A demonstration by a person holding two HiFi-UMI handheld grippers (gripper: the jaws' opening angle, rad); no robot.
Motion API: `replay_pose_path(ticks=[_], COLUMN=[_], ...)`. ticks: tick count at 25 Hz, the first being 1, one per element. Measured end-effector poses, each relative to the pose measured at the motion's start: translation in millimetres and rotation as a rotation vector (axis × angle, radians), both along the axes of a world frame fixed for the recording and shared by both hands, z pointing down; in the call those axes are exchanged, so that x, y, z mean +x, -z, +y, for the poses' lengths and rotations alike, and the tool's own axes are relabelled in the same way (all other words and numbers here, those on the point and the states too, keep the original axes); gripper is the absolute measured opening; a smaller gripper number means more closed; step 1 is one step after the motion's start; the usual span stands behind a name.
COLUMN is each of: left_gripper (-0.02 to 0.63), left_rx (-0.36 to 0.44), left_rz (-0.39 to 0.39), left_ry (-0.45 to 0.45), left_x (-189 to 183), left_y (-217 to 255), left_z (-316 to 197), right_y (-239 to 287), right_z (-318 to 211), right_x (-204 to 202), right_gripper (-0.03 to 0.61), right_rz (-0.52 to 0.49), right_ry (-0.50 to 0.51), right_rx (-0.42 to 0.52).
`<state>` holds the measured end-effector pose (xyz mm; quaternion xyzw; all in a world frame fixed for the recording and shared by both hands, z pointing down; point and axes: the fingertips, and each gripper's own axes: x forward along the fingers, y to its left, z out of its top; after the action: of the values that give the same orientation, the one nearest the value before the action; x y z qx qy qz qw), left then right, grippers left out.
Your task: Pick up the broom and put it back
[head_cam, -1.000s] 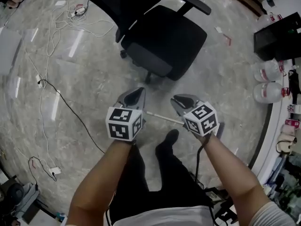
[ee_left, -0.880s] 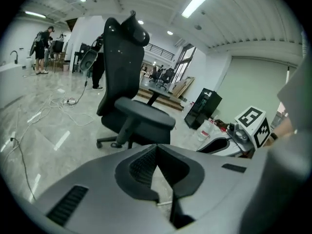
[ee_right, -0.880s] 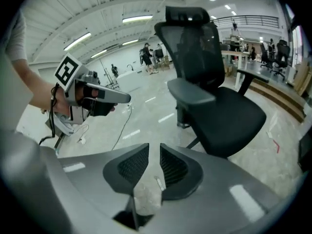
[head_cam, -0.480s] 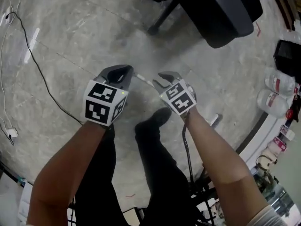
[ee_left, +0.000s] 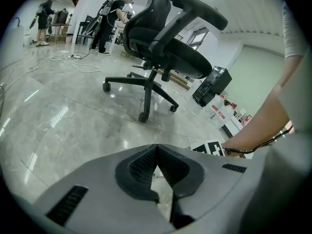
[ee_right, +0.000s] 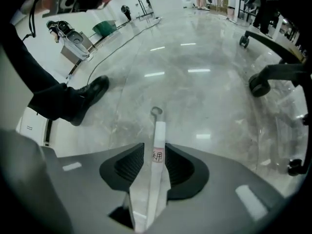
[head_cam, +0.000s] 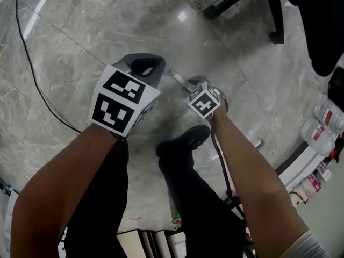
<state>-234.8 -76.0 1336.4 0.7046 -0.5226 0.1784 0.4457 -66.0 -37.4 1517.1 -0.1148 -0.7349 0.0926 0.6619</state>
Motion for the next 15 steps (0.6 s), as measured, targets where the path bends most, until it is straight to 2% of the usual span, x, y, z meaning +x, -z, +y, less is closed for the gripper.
replay_pose_path(ticks=[5, 9, 12, 15], left_gripper=[0.006, 0.005, 0.006, 0.006], left_rx=[0.029, 0.04, 0.04, 0.055], left_rz=[0.005, 0.012, 0.015, -0.008], left_ry=[0.042, 0.074, 0.08, 0.078], left_x=[-16, -22, -32, -50], left_y=[-45, -60, -44, -4], left_z=[14, 11, 8, 2], right_y=[-62, -77, -59, -15], right_z=[3, -1, -1, -10], right_x=[1, 6, 0, -27], right_gripper=[0.11, 0.086, 0.084, 0.084], right_rz=[0.073, 0.09, 0.077, 0.024], right_ry=[0.022, -0.009, -0.033, -0.052], right_rx=[0.071, 0.145, 0.141, 0.161])
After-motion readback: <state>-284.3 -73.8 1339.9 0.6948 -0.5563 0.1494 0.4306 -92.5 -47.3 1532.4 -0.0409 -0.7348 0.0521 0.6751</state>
